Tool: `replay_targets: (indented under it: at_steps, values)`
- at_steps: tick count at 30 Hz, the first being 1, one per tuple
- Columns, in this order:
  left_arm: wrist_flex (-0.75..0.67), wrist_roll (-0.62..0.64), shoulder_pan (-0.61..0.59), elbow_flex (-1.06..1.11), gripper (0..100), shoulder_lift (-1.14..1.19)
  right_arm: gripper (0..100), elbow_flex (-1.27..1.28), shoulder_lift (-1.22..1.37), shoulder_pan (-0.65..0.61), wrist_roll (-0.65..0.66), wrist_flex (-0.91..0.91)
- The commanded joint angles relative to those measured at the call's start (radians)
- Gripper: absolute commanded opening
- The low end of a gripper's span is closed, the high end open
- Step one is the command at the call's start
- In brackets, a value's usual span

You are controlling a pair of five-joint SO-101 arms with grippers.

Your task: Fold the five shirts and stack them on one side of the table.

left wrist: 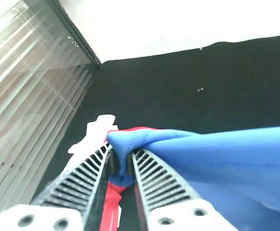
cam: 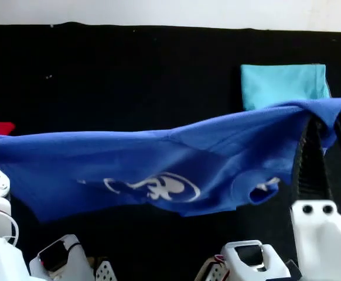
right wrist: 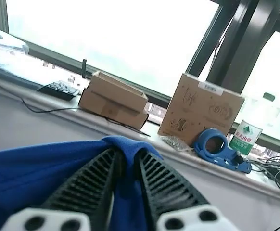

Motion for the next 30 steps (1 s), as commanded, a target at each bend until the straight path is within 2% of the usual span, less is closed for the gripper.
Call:
replay_targets:
  at_steps: [1, 3, 6, 11, 18, 25, 30]
  values:
    - [-0.005, 0.009, -0.005, 0.041, 1, 0.038, 0.5, 0.088, 0.031, 0.013, 0.006, -0.038]
    - [-0.017, 0.009, -0.002, 0.108, 1, 0.079, 0.5, 0.159, 0.062, 0.012, 0.005, -0.077]
    - [-0.107, 0.009, -0.001, 0.216, 1, 0.173, 0.5, 0.282, 0.124, 0.012, 0.005, -0.166]
    - [-0.256, 0.009, 0.045, 0.268, 1, 0.386, 0.5, 0.484, 0.274, 0.012, 0.005, -0.415]
    - [-0.276, 0.009, 0.153, 0.030, 1, 0.657, 0.5, 0.526, 0.472, -0.030, 0.005, -0.578]
    - [-0.210, 0.009, 0.159, -0.236, 1, 0.849, 0.5, 0.533, 0.504, -0.054, 0.005, -0.696]
    - [-0.198, 0.009, 0.160, -0.286, 1, 0.955, 0.5, 0.536, 0.567, -0.051, 0.005, -0.694]
